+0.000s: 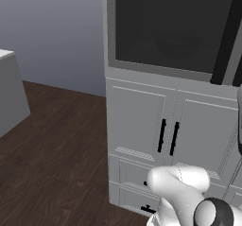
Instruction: Pick the carrot from the sink and place it in the bowl. Then pick the bowl and place it in the microwave. Then close the microwave door and press the start button.
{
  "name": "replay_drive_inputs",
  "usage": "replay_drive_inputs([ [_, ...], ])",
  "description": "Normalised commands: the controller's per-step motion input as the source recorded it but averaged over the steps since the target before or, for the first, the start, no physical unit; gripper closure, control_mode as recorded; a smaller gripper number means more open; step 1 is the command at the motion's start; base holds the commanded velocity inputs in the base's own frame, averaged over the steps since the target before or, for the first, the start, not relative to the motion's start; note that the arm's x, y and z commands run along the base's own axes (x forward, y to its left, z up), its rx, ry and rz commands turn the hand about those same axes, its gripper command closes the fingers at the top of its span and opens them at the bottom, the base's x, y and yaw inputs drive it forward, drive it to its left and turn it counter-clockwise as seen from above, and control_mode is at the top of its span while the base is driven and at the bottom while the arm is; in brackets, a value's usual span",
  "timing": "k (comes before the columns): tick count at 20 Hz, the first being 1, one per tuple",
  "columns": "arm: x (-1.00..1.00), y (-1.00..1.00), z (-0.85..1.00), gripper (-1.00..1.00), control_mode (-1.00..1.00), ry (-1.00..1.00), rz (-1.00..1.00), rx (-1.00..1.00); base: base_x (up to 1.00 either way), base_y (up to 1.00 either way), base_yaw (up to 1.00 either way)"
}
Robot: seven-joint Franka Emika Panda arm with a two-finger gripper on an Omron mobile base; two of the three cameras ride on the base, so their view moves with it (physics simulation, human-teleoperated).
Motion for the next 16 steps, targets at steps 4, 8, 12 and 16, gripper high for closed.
replay_drive_inputs([
  [4,0.07,0.00,-0.11,1.00,-1.00,-0.01,0.00,0.01,0.00,0.00,0.00],
  [8,0.28,-0.02,-0.03,1.00,-1.00,0.00,0.00,0.02,0.00,0.00,0.00],
  [12,0.24,-0.21,0.00,1.00,-1.00,0.00,0.00,0.06,0.00,0.00,0.00],
  [16,0.16,-0.36,0.00,1.00,-1.00,0.00,0.01,0.09,0.00,0.00,0.00],
])
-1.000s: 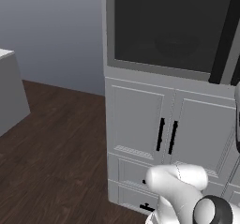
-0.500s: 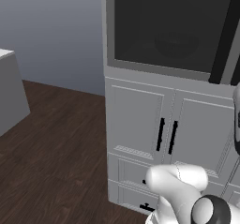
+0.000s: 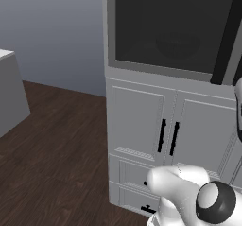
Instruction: Pick the carrot from the sink and place it in the bowl. Then pick the bowl and place it in the microwave. Then close the microwave door and press the start button.
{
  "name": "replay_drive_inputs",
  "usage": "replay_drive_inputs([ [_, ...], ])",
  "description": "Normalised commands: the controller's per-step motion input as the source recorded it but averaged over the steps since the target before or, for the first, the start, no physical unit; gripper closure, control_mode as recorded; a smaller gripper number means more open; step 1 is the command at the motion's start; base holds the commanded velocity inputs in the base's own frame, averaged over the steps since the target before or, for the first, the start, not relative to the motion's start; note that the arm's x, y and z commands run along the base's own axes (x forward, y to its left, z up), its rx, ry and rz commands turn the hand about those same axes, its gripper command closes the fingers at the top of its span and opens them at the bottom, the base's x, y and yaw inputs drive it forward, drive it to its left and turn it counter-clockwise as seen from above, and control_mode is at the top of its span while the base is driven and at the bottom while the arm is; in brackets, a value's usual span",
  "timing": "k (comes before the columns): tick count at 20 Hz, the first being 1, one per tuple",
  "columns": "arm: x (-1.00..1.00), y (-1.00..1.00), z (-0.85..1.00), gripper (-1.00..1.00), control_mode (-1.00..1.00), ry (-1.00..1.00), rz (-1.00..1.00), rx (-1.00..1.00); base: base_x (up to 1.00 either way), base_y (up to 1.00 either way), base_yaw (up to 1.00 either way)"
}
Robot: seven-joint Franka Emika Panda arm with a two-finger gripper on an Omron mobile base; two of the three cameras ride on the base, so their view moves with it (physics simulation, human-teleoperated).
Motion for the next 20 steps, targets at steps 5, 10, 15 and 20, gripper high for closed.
replay_drive_inputs([
  [5,0.29,-0.04,-0.01,1.00,-1.00,0.00,0.00,0.02,0.00,0.00,0.00],
  [10,0.93,0.00,-0.35,1.00,-1.00,0.00,0.02,0.02,0.00,0.00,0.00],
  [15,0.91,-0.08,-0.67,1.00,-1.00,-0.15,0.19,0.22,0.00,0.00,0.00],
  [20,0.60,-0.06,-0.28,1.00,-1.00,-0.27,0.17,0.37,0.00,0.00,0.00],
])
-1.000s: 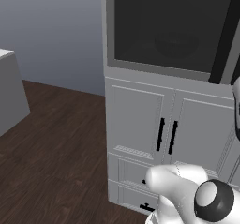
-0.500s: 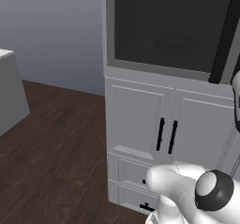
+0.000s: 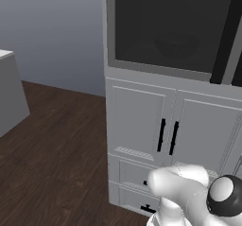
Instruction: Pick the carrot from the sink and place it in the bowl. Then pick the bowl and place it in the microwave. Then close the microwave door and press the start button.
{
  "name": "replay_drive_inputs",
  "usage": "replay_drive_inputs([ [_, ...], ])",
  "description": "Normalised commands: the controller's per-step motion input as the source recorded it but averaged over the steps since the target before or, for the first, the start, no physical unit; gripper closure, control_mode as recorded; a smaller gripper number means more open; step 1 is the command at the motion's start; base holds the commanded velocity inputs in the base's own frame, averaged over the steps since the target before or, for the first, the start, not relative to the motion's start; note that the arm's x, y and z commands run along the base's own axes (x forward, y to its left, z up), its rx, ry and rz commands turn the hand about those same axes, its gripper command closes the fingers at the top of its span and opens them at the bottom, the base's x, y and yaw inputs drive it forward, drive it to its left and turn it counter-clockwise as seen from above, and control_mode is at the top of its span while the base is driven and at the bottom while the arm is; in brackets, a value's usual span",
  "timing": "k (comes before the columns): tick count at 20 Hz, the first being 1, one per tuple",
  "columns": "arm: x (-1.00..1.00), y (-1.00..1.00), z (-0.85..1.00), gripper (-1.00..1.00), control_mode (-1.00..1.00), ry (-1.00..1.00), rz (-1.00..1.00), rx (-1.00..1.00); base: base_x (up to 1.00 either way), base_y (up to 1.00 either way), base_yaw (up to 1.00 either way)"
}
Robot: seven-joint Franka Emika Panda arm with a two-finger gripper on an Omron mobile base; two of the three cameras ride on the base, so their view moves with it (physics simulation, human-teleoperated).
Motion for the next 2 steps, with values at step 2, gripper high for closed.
replay_drive_inputs([
  [2,-0.21,0.00,0.00,1.00,-1.00,-0.18,0.00,0.10,0.00,0.00,0.00],
])
